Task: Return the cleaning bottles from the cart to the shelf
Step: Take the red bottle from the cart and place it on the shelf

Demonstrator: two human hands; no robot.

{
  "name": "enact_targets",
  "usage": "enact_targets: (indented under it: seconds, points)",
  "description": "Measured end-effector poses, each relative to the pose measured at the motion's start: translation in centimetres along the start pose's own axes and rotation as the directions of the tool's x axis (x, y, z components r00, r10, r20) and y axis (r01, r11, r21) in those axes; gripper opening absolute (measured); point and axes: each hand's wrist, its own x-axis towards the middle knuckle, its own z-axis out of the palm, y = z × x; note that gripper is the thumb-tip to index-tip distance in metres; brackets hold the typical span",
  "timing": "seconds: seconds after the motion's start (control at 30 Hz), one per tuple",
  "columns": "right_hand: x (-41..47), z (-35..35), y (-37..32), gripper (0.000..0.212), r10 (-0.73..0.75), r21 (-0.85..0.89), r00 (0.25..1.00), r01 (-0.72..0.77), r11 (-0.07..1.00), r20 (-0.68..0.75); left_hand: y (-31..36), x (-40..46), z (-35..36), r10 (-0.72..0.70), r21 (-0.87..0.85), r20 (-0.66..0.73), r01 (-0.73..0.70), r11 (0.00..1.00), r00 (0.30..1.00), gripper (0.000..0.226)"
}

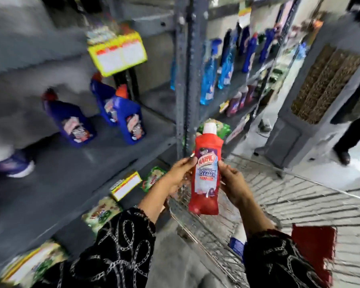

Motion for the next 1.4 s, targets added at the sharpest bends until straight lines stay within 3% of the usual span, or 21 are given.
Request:
enact_targets:
  seconds: [0.1, 0.27, 0.33, 0.43, 0.6, 0.67, 0.87, 0.97, 1.07, 1.27, 1.4]
  points:
    - [-1.7, 3.1, 0.6, 0.043, -0.014, 0.024, 0.998, 0.013, 1.000, 0.066, 0.0, -4.1, -2.3, 0.022, 0.018, -0.009, -0.022, 1.000, 1.000, 0.017]
    - [-6.3, 14.8, 3.2, 0.054, 0.000, -0.002, 0.949, 0.001, 1.000, 0.315, -1.5, -15.6, -12.0, 0.125, -0.037, -0.249, -0.139, 0.990, 0.960, 0.014]
    - [-8.4, 19.2, 4.4, 0.045, 0.016, -0.021, 0.927, -0.009, 1.000, 0.374, -2.4, -20.2, -14.9, 0.129, -0.048, -0.310, -0.151, 0.987, 0.942, 0.015]
    - [-11.9, 25.4, 6.3, 0.015, 0.065, -0.044, 0.880, -0.051, 0.998, 0.470, -4.5, -26.6, -19.1, 0.139, -0.066, -0.427, -0.184, 0.981, 0.893, 0.012]
    - [-17.0, 34.3, 10.0, 0.014, 0.144, -0.138, 0.765, -0.072, 0.988, 0.628, -7.8, -36.7, -24.6, 0.119, -0.087, -0.564, -0.202, 0.976, 0.817, 0.012]
    - [-17.5, 36.1, 10.6, 0.015, 0.174, -0.194, 0.759, -0.064, 0.979, 0.627, -8.0, -38.8, -25.7, 0.121, -0.074, -0.587, -0.201, 0.977, 0.801, 0.011]
    - [-24.0, 46.8, 11.9, 0.016, 0.187, -0.299, 0.560, 0.113, 0.948, 0.807, -10.1, -49.4, -31.7, 0.141, -0.044, -0.758, -0.266, 0.963, 0.637, 0.009]
    - [-25.3, 52.0, 12.0, 0.020, 0.173, -0.311, 0.499, 0.208, 0.927, 0.849, -9.4, -52.4, -35.1, 0.173, 0.008, -0.820, -0.291, 0.957, 0.546, 0.009]
    - [-25.8, 57.0, 12.6, 0.027, 0.158, -0.301, 0.449, 0.269, 0.915, 0.879, -8.6, -54.0, -38.5, 0.182, 0.033, -0.864, -0.310, 0.950, 0.469, 0.026]
    - [-25.8, 64.6, 15.0, 0.024, 0.075, -0.279, 0.460, 0.395, 0.875, 0.885, -7.5, -54.8, -43.6, 0.228, 0.111, -0.916, -0.340, 0.934, 0.329, 0.038]
    - [-22.4, 68.1, 19.0, 0.031, 0.024, -0.290, 0.468, 0.508, 0.811, 0.884, -8.9, -53.9, -46.2, 0.191, 0.065, -0.941, -0.406, 0.912, 0.280, 0.042]
